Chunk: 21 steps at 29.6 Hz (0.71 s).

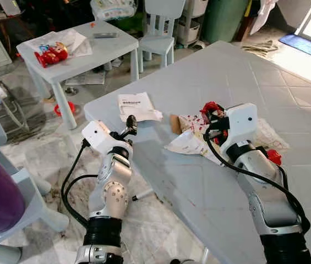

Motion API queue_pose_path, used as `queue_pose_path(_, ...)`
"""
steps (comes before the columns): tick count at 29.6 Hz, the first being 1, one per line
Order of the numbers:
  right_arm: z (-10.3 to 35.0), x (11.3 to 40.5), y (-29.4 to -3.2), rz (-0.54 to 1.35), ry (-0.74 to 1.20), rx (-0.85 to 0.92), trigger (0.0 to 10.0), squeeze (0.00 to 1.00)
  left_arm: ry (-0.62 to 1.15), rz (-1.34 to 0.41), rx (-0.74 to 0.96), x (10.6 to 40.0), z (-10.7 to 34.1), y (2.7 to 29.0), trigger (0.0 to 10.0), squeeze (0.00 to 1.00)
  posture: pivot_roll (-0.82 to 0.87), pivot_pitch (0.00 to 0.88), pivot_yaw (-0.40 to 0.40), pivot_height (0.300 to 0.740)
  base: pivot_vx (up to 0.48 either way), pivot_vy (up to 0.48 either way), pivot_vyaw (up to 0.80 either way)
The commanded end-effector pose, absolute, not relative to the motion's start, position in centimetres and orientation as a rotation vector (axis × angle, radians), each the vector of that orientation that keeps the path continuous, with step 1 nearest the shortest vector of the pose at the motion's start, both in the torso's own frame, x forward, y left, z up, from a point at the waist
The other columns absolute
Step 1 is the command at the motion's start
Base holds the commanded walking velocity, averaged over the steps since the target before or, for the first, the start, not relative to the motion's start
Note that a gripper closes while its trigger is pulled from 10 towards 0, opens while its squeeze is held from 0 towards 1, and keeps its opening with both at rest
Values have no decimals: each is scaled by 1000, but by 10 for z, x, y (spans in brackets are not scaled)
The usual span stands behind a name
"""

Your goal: Picking trash to rubbish bin

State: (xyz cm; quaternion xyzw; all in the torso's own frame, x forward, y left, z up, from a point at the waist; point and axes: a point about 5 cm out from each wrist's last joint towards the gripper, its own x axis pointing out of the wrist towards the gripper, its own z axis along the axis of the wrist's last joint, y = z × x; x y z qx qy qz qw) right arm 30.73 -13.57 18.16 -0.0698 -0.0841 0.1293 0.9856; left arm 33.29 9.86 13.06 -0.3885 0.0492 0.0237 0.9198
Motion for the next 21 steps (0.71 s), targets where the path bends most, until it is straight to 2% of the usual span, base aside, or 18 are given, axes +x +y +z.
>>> queue_pose_path(1,184,306,-137,261,-178,-148,0,0,164,17,-860,335,128,75,10000,0,-41,112,-83,740,0,0,0)
queue_pose_path(7,183,305,-138,258,-177,-149,0,0,17,-37,-738,338,155,79,10000,0,-40,113,-81,740,0,0,0)
queue_pose_path(21,182,305,-135,265,-172,-142,0,0,50,-1,-766,340,145,84,10000,0,-29,123,-85,740,0,0,0)
